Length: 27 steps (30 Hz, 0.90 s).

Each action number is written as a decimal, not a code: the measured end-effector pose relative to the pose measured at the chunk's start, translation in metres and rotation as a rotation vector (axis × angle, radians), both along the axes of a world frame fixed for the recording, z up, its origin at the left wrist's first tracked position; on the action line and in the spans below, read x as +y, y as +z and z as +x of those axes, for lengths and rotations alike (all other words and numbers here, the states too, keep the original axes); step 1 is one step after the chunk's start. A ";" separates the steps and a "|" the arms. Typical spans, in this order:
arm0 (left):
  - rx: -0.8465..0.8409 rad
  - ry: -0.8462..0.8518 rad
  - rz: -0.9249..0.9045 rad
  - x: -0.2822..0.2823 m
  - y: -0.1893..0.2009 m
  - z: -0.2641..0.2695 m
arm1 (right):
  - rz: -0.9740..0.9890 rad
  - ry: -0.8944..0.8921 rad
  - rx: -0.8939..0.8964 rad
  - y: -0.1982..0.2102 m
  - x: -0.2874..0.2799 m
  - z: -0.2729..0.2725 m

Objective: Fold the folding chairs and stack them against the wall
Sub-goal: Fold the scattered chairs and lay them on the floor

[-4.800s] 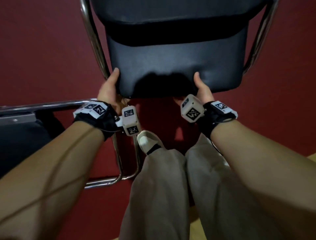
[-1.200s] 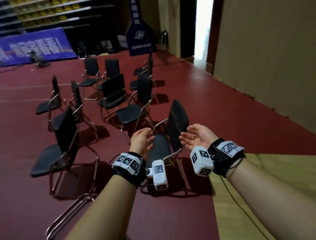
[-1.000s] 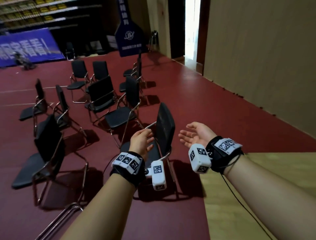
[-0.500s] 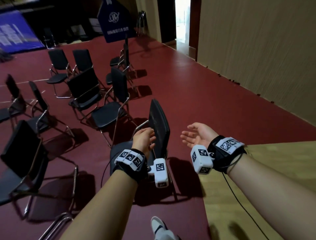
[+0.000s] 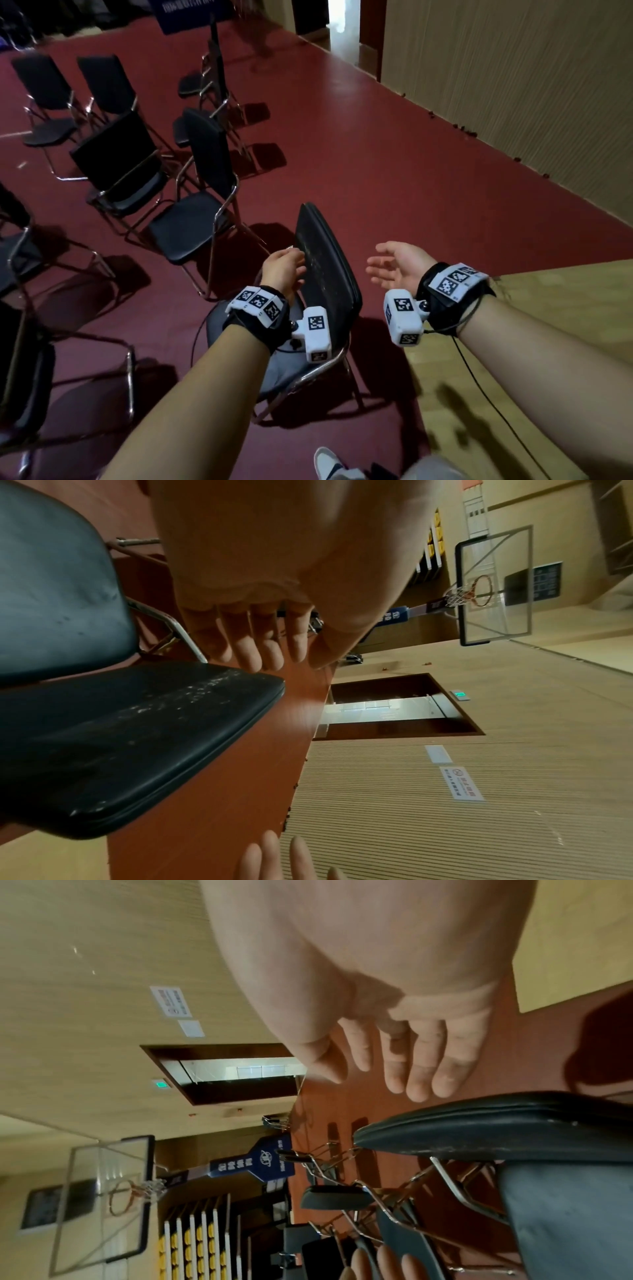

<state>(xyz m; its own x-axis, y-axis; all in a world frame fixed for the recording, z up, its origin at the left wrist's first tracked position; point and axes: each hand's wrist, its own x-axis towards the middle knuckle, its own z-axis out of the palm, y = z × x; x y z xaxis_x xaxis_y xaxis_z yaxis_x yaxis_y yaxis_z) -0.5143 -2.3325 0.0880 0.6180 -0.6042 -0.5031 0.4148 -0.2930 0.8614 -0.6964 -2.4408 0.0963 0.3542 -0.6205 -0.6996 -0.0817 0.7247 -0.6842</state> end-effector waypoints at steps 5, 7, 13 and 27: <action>0.034 -0.007 0.096 -0.029 -0.038 0.010 | -0.054 0.141 0.151 -0.035 -0.041 0.030; 0.046 0.047 0.124 -0.039 -0.051 0.014 | -0.084 0.222 0.197 -0.049 -0.060 0.043; 0.021 0.216 0.220 -0.054 -0.067 0.027 | -0.148 0.469 0.258 -0.080 -0.100 0.078; 0.131 0.370 0.325 -0.088 -0.089 0.024 | -0.076 0.813 0.340 -0.112 -0.136 0.110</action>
<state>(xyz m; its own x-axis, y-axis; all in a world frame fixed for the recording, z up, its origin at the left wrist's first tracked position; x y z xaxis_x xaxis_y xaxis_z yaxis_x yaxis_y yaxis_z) -0.4907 -2.4206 -0.0010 0.6798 -0.1561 -0.7166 0.6401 -0.3506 0.6836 -0.5860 -2.5771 -0.0162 0.4863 -0.3164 -0.8145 -0.7601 0.3067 -0.5729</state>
